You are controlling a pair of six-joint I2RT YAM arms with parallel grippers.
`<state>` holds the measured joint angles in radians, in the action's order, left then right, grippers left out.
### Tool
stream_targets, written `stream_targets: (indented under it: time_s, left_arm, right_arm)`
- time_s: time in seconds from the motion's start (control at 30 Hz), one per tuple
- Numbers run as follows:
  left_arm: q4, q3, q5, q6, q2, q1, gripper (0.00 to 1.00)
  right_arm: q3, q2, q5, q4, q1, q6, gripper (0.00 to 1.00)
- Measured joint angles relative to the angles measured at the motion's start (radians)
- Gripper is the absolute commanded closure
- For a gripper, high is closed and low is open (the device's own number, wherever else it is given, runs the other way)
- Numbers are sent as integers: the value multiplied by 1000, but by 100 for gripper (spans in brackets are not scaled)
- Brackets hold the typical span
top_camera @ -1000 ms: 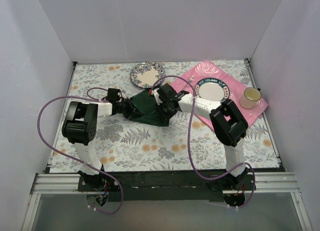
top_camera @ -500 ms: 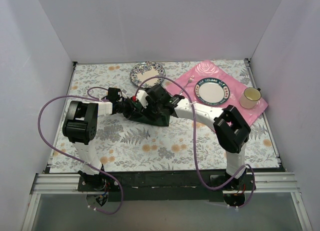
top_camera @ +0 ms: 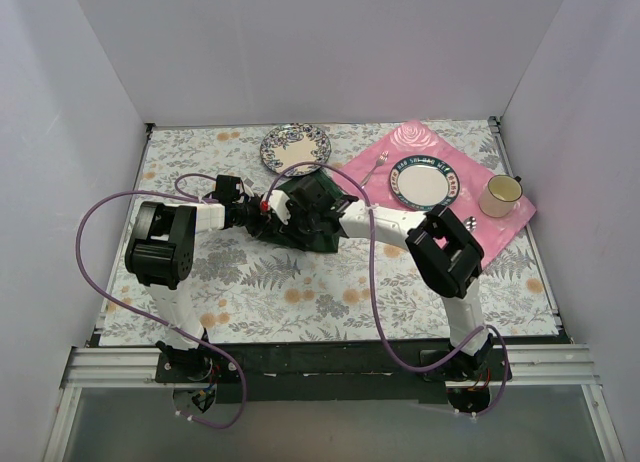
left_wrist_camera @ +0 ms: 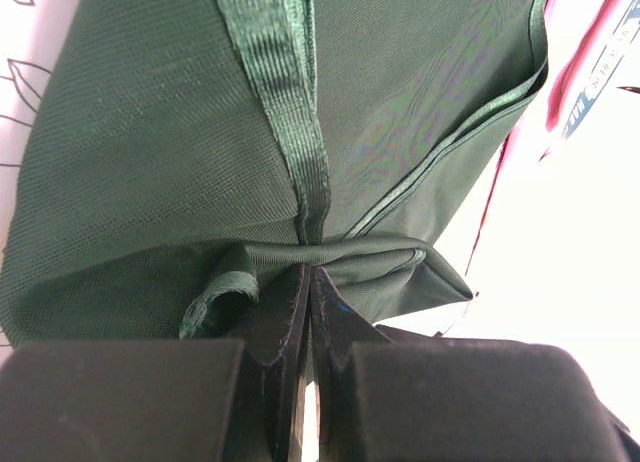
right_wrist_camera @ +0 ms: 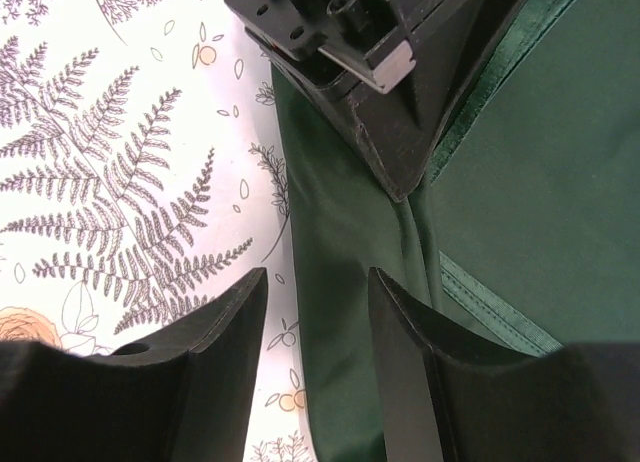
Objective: Fold the napkin, place the utensils inside, and roll it up
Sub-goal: Roll the napkin with the utensil
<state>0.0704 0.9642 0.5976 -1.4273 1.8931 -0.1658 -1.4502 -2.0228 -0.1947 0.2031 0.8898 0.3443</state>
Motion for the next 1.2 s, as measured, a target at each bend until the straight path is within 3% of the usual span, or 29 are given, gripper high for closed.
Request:
stream_targets:
  time_s: [0.5, 0.6, 0.93, 1.13, 1.2]
  left_arm:
    - [0, 0, 2, 7, 0, 0, 100]
    - [1, 1, 2, 8, 0, 0, 100]
    - [10, 6, 2, 20, 0, 0, 100]
    - [27, 14, 1, 30, 0, 6, 100]
    - [52, 25, -6, 40, -3, 10, 93]
  right_arm:
    - [73, -38, 58, -120, 3, 2, 52]
    - [117, -24, 87, -185, 11, -4, 57]
    - [160, -26, 243, -293, 49, -18, 90]
    - [166, -27, 282, -310, 74, -28, 98]
    - [166, -27, 274, -312, 76, -43, 99]
